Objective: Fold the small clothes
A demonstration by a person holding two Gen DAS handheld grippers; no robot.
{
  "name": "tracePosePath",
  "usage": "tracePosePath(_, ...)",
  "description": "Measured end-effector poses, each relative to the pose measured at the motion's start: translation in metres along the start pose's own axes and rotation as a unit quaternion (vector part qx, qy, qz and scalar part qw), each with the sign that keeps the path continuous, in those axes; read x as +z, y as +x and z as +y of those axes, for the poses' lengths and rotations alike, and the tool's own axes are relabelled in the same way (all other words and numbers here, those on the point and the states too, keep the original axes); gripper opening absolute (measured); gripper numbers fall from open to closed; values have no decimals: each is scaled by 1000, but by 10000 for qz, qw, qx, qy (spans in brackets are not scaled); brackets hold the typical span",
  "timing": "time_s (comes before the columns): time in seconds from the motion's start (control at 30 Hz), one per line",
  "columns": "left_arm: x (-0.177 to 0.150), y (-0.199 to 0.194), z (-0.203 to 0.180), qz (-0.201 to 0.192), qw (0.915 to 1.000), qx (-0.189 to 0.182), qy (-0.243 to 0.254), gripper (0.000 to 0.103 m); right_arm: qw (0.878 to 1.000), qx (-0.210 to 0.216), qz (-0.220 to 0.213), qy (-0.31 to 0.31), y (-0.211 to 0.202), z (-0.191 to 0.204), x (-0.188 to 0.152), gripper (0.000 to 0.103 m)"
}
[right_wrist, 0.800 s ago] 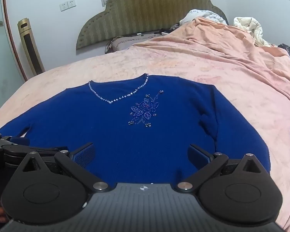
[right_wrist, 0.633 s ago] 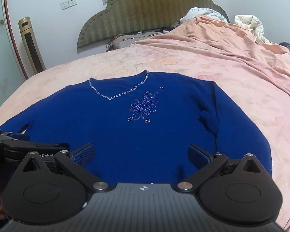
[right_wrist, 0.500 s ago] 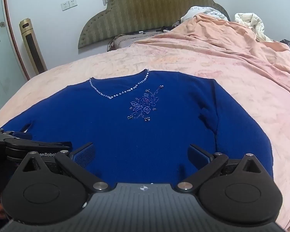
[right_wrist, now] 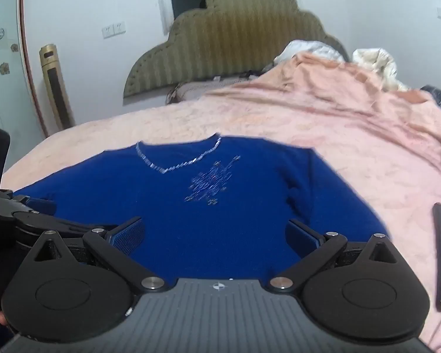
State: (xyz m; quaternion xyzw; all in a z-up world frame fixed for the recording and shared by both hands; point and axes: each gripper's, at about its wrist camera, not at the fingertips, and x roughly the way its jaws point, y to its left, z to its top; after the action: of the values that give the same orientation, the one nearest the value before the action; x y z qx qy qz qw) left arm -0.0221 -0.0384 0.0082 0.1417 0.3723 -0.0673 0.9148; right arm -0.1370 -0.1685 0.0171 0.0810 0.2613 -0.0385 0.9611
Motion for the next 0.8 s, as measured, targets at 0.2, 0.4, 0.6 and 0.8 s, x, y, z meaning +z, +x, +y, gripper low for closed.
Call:
tracePosePath(0.2,-1,1,-5,126,9999,-81,-12,98,9950,-918,-278,-287,-1,-26,-11,99)
tracePosePath(0.4,-2,-4,-14,-8,9998,4,216,98,9644,-2447,-619,-791,24,-44,-27,98)
tracePosePath(0.6,-1,-4,-14,9,9998,5,221,98,9549,-2814,-485,-812,41,-52,-44,99)
tracePosePath(0.8,1,-5,-16,-40,9997,-75,223,99,9260,-3351,-303,-1714,58,-42,-47,96)
